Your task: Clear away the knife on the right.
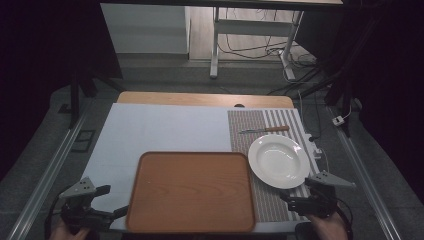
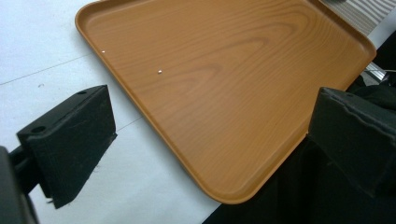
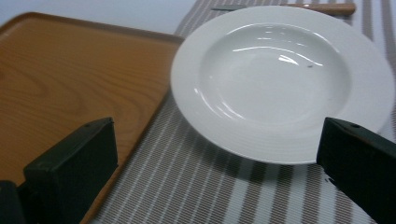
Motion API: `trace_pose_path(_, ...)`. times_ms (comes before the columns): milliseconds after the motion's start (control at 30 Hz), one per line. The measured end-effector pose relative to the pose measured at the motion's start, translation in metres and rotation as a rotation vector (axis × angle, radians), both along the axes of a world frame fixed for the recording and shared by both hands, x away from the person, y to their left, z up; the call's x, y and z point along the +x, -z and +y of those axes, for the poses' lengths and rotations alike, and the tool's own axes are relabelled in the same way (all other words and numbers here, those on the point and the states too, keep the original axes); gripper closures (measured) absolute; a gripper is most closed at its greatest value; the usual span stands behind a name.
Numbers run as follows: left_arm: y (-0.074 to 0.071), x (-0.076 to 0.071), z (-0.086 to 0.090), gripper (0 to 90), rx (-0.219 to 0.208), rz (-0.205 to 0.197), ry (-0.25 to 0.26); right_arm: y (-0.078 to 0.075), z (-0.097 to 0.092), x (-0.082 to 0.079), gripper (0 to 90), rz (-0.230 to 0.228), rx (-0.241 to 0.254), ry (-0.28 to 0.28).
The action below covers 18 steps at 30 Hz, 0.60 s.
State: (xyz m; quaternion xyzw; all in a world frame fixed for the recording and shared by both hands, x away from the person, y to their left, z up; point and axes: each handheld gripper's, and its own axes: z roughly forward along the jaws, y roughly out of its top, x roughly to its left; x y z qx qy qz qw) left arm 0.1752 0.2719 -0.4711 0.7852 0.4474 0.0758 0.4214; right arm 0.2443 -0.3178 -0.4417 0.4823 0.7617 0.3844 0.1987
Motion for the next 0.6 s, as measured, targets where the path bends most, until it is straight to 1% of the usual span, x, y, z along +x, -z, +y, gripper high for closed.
trace_pose_path(67, 0.0, 0.0001, 0.0014, 0.8, -0.006, 0.001, 0.001, 0.0006, -0.0015, 0.002, 0.0, 0.007, -0.013, 0.011)
trace_pose_path(200, 0.0001, 0.0008, 0.001, 1.0, -0.006, 0.002, 0.004, 0.0014, -0.0041, 0.0043, 0.0, 0.029, -0.009, 0.017)
trace_pose_path(333, 0.0003, 0.0014, 0.0002, 1.1, 0.0, 0.001, 0.007, 0.002, -0.0047, 0.0056, 0.0, 0.05, 0.0, 0.009)
trace_pose_path(467, 0.0003, 0.0017, -0.0003, 1.3, 0.004, 0.004, 0.01, 0.003, -0.0032, 0.0071, 0.0, 0.068, -0.014, -0.003)
trace_pose_path(600, 0.0004, 0.0019, -0.0004, 1.3, 0.003, 0.007, 0.009, 0.0035, -0.0018, 0.0078, 0.0, 0.075, -0.023, -0.014)
